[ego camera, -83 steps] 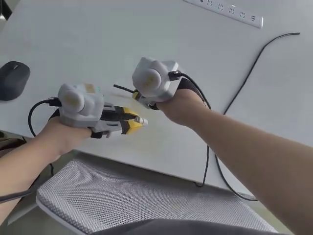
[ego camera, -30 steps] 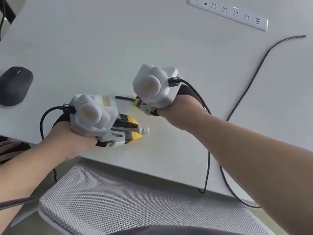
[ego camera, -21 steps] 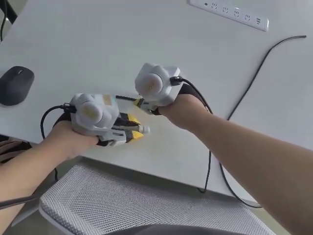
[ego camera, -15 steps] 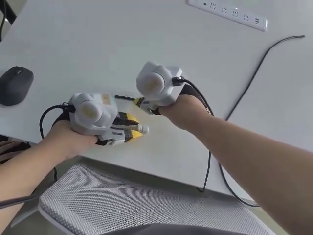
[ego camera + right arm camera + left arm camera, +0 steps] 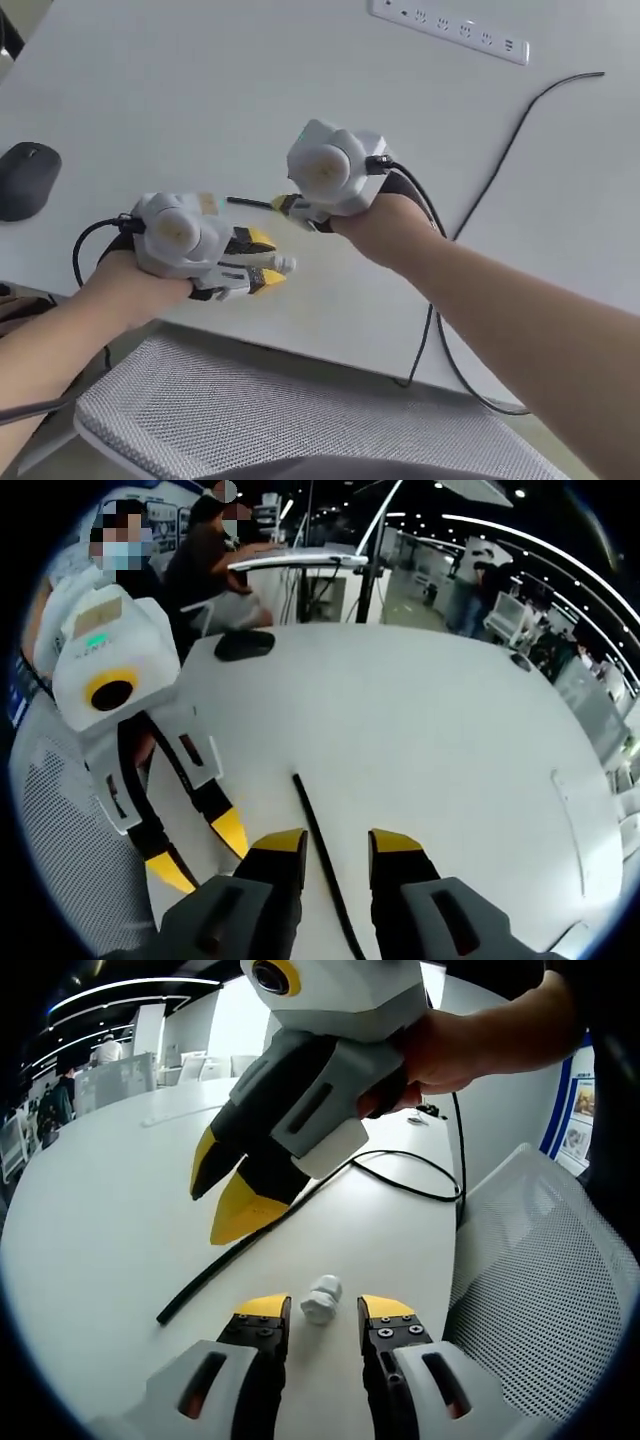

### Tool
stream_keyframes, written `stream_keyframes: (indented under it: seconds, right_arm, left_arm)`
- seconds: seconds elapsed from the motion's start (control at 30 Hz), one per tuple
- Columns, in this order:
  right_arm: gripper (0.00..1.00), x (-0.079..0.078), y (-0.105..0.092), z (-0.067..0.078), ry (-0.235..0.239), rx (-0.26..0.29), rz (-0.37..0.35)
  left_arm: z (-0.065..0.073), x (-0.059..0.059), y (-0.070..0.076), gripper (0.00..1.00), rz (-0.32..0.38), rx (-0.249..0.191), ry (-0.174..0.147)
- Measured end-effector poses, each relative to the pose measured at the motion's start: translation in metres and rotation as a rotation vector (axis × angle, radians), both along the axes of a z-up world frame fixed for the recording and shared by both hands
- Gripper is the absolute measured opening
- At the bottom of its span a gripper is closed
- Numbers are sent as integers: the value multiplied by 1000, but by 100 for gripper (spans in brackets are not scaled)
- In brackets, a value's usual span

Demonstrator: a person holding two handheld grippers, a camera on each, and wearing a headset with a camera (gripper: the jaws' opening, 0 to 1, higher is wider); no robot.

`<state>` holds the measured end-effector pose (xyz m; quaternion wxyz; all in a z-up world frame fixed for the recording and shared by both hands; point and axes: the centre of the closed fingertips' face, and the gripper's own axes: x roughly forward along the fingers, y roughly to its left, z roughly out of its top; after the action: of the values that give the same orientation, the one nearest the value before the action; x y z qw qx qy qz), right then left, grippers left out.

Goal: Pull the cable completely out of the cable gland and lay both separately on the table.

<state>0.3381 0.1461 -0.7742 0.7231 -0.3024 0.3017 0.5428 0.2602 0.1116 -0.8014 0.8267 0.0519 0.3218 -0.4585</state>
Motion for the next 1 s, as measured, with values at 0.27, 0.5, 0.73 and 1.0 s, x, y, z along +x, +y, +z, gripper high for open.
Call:
stream_keyframes:
  seconds: [0.27,0.5,0.73,1.0]
  right_arm:
    - [23,1,-16,25,0,67,-69]
    - [25,-1,-34,57,-7,150,-108]
    - [29,-6,-54,91,-21,233,-161]
    - [33,-15,-79,120,5,341,-261]
  left_arm:
    - [13,-1,5,33,34,-26,0]
    - [33,-3,7,37,61,-66,7]
    - [52,-4,13,40,102,-93,-9]
    - [67,-15,19,49,125,-112,-9]
